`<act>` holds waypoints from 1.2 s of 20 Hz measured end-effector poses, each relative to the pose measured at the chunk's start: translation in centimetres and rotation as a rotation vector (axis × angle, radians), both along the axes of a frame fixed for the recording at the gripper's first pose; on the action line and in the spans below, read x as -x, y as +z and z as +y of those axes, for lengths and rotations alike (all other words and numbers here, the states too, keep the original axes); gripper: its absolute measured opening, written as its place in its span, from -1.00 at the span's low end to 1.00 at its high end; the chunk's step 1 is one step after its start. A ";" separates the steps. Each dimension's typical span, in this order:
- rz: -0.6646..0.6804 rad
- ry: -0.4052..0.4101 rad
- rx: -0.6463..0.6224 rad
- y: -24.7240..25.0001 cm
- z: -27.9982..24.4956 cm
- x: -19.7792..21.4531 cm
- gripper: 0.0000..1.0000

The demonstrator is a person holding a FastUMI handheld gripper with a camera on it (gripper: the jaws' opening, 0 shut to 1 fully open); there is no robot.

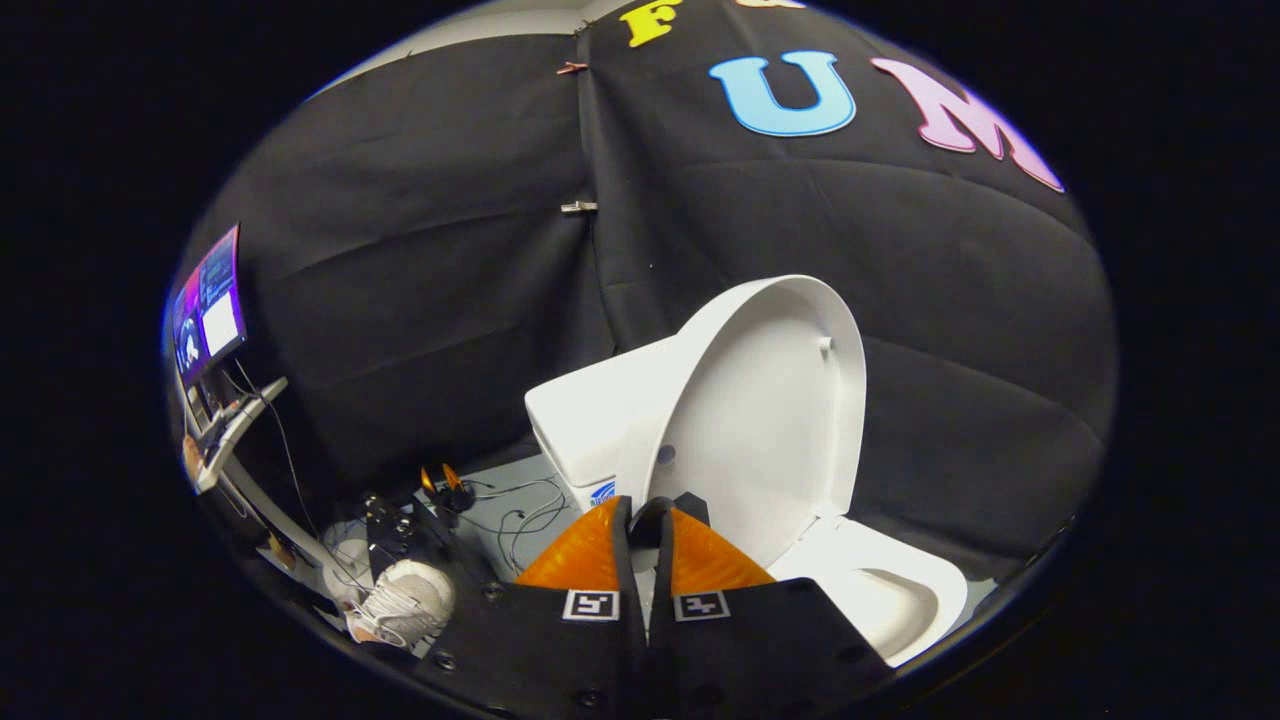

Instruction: Open the toilet lid.

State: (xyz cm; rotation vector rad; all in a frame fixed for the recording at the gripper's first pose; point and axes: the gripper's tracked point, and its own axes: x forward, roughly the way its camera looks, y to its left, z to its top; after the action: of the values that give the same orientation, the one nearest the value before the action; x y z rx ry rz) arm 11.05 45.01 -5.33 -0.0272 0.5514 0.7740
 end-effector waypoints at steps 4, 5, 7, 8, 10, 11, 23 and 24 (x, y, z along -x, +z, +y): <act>-0.068 0.006 0.063 -0.2 0.5 -0.2 -0.89; -0.058 -0.005 0.054 0.0 0.5 -0.3 -0.89; 0.020 0.016 0.017 0.0 1.3 0.7 -0.74; 0.010 0.004 -0.004 0.2 1.2 0.6 -0.39; -0.019 -0.022 0.013 -0.3 0.3 0.1 -0.09; -0.029 -0.023 0.034 -0.6 -0.2 0.2 0.21; -0.373 -0.289 -0.033 6.7 -12.6 -3.9 0.99; -0.441 -0.325 -0.028 7.6 -14.5 -3.9 0.99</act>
State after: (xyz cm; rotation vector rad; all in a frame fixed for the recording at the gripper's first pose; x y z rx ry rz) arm 14.96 30.54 2.27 -0.0781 0.1182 0.4376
